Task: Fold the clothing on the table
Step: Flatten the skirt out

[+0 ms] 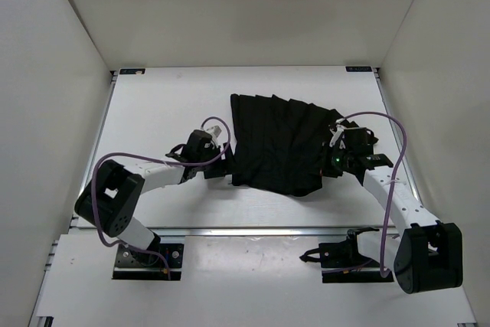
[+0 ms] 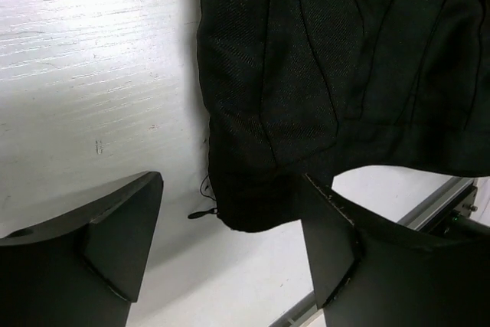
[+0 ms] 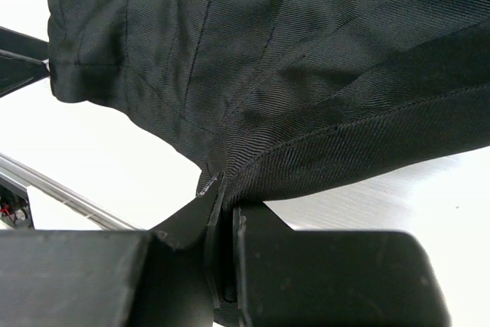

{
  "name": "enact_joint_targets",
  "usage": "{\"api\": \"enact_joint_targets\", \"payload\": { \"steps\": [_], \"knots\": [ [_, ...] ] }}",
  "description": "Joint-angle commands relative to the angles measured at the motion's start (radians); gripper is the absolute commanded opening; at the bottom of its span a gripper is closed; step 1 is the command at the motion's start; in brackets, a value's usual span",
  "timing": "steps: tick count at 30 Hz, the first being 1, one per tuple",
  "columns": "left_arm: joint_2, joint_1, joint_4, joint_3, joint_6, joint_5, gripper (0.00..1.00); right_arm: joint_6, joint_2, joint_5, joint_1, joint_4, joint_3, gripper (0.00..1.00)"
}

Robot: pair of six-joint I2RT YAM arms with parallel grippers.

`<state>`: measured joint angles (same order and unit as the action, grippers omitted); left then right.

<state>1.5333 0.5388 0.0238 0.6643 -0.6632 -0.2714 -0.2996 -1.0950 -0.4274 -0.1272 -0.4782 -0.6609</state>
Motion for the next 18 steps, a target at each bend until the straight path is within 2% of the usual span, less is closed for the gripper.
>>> {"api": "enact_joint_targets", "payload": {
  "steps": [1,4,6,9,11,14,18],
  "knots": [
    [0.005,0.007,0.037,0.020,-0.025,0.005,0.80,-0.004,0.020,-0.024,0.012,0.039,0.015,0.00],
    [0.028,0.029,0.057,0.015,-0.049,-0.011,0.70,0.007,0.015,-0.020,0.006,0.029,0.000,0.00],
    [0.044,0.026,0.048,0.017,-0.053,-0.015,0.58,-0.001,0.009,-0.020,-0.006,0.032,0.001,0.00],
    [0.031,0.032,0.018,0.024,-0.043,0.004,0.19,-0.009,0.011,-0.028,0.006,0.053,0.009,0.00],
    [0.013,0.017,-0.010,0.020,-0.035,0.023,0.00,-0.006,0.001,-0.028,0.006,0.064,0.017,0.00],
    [-0.045,-0.025,-0.062,-0.009,-0.016,0.049,0.00,-0.009,-0.016,0.007,-0.002,0.069,0.004,0.00],
    [-0.189,-0.103,-0.120,-0.064,0.011,0.095,0.00,-0.001,-0.090,0.000,0.055,0.096,-0.017,0.00]
  ]
}}
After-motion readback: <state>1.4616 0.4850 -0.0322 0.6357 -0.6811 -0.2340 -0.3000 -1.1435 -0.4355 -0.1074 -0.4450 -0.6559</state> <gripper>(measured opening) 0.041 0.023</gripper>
